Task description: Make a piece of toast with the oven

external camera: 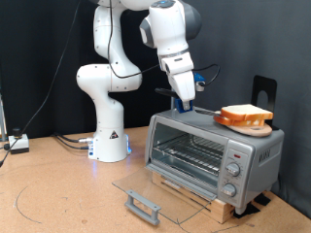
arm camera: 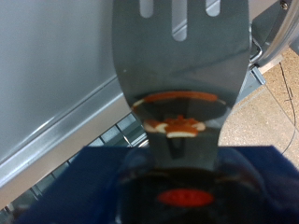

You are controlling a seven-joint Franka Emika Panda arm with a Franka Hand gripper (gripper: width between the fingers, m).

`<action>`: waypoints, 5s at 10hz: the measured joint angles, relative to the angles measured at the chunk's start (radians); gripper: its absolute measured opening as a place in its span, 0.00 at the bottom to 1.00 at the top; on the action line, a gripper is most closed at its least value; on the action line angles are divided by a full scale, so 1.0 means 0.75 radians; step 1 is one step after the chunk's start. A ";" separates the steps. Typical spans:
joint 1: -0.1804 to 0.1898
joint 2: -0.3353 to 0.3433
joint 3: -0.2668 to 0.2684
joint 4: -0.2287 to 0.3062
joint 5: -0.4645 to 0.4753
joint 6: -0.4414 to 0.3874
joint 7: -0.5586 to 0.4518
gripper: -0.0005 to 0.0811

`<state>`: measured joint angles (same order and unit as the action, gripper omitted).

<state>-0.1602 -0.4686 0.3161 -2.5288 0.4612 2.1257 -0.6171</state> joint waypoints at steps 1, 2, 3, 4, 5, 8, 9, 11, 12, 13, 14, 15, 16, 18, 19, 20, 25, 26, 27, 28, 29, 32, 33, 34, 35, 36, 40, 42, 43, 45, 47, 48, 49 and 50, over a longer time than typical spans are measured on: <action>0.000 0.003 0.005 0.000 0.000 0.003 0.002 0.52; 0.000 0.005 0.012 -0.001 0.002 0.010 0.003 0.52; 0.000 0.005 0.017 -0.002 0.008 0.016 0.003 0.52; 0.000 0.005 0.020 -0.005 0.015 0.022 0.003 0.52; 0.000 0.005 0.022 -0.007 0.021 0.028 0.003 0.52; 0.000 0.005 0.026 -0.008 0.041 0.057 0.003 0.52; 0.000 0.005 0.026 -0.008 0.052 0.062 0.003 0.52; 0.004 0.005 0.032 -0.002 0.084 0.068 0.003 0.52; 0.005 0.005 0.034 0.000 0.092 0.068 0.003 0.52; 0.005 0.005 0.037 0.001 0.098 0.068 0.003 0.52; 0.005 0.005 0.041 0.002 0.104 0.068 0.003 0.52; 0.005 0.005 0.047 0.003 0.111 0.068 0.003 0.52; 0.005 0.005 0.056 0.004 0.118 0.068 0.003 0.52; 0.005 0.008 0.084 0.005 0.132 0.068 0.020 0.52; 0.006 0.016 0.101 0.006 0.142 0.072 0.032 0.52; 0.006 0.030 0.119 0.007 0.151 0.089 0.045 0.52; 0.006 0.147 0.202 0.036 0.173 0.237 0.107 0.52; 0.006 0.168 0.215 0.046 0.178 0.262 0.109 0.52; 0.006 0.185 0.228 0.057 0.184 0.282 0.112 0.52; 0.007 0.197 0.238 0.072 0.196 0.293 0.113 0.52; 0.009 0.208 0.245 0.085 0.213 0.300 0.113 0.52; 0.017 0.213 0.248 0.100 0.295 0.292 0.088 0.52; 0.016 0.212 0.244 0.101 0.312 0.278 0.075 0.52; 0.016 0.211 0.240 0.102 0.319 0.266 0.070 0.52; 0.016 0.211 0.239 0.102 0.321 0.265 0.070 0.52; 0.015 0.210 0.236 0.101 0.333 0.265 0.070 0.52; 0.015 0.170 0.194 0.067 0.475 0.293 0.008 0.52; 0.016 0.122 0.164 0.036 0.563 0.303 -0.073 0.52; 0.016 0.094 0.149 0.024 0.599 0.303 -0.102 0.52; 0.014 0.045 0.115 0.013 0.606 0.254 -0.111 0.52; 0.013 0.026 0.103 0.005 0.605 0.221 -0.111 0.52; 0.010 0.025 0.102 0.000 0.605 0.239 -0.111 0.52; -0.003 0.018 0.088 -0.014 0.605 0.258 -0.118 0.52; -0.022 0.004 0.059 -0.033 0.604 0.267 -0.129 0.52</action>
<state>-0.1767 -0.4654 0.3605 -2.5532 0.9145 2.3256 -0.7140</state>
